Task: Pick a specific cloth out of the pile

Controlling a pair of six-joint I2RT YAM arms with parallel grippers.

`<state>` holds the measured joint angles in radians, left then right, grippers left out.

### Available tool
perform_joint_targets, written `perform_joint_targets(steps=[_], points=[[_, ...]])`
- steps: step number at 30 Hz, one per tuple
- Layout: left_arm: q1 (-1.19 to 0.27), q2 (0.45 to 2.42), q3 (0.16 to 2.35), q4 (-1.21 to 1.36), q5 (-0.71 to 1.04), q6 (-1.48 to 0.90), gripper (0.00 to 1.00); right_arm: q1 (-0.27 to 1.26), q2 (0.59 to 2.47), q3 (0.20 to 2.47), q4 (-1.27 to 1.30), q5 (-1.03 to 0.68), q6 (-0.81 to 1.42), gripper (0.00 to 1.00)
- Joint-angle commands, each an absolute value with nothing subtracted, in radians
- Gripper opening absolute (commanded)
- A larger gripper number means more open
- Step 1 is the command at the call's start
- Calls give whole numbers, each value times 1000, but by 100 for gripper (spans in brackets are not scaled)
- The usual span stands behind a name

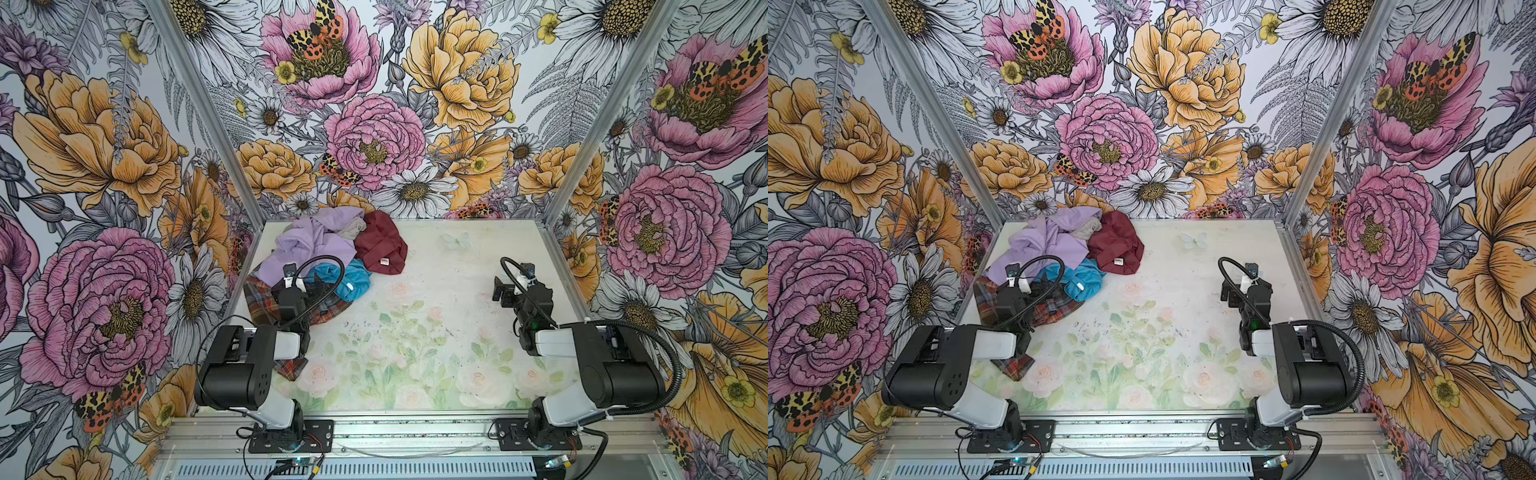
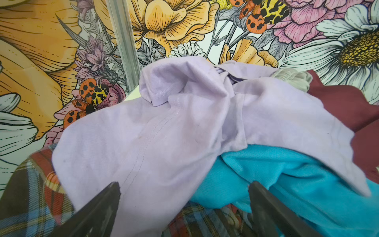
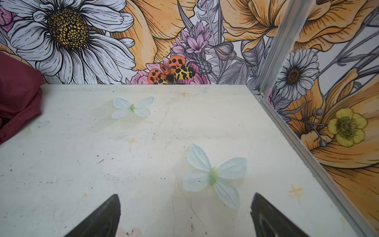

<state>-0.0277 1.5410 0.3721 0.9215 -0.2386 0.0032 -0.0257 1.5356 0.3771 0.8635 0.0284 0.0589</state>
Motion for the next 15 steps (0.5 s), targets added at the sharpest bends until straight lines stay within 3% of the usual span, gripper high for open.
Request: perform_joint_targets(steps=[1, 15], points=[[-15, 1547, 376, 936, -216, 0, 99, -29, 1537, 391, 871, 24, 66, 100], [-11, 1546, 374, 938, -216, -5, 99, -29, 1537, 391, 872, 23, 66, 100]])
